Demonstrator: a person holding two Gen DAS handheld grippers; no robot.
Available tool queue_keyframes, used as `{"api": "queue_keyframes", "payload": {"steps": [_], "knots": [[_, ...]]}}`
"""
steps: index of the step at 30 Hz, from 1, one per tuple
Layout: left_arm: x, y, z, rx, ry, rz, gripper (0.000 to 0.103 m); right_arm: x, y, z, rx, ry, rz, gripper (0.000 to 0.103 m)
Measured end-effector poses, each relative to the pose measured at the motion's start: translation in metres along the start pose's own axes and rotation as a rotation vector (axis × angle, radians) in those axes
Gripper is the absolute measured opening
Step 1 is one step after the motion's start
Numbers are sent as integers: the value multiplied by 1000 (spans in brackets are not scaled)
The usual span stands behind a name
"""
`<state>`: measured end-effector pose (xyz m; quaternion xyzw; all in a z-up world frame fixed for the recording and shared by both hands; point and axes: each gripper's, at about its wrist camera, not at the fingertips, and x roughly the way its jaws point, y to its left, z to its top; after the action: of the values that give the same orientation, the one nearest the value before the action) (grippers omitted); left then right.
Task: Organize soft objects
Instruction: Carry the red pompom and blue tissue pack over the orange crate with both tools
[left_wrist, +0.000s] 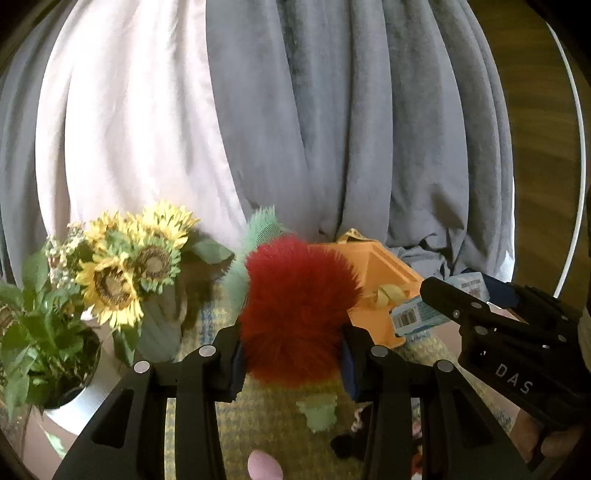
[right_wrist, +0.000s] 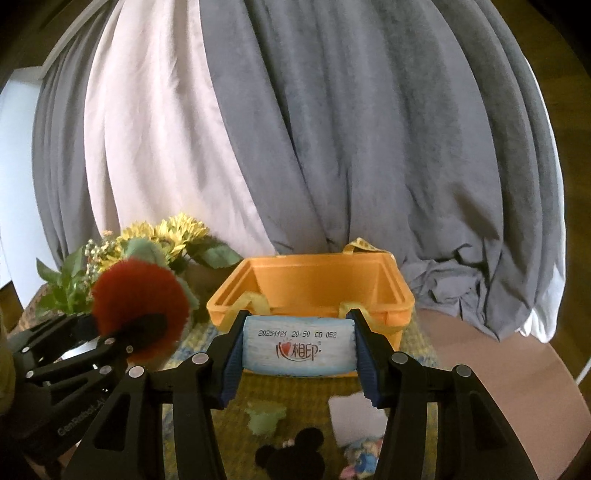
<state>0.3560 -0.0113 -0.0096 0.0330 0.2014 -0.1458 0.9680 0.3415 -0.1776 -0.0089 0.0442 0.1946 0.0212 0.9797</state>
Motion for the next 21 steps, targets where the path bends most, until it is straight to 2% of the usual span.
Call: {"api": "queue_keyframes", "payload": {"steps": [12, 21], "knots": [[45, -4, 34, 24, -37, -12, 40, 34, -16, 33, 14, -49, -18, 53], [87, 1, 48, 12, -10, -8, 40, 77, -29, 49, 27, -21, -21, 53]]}}
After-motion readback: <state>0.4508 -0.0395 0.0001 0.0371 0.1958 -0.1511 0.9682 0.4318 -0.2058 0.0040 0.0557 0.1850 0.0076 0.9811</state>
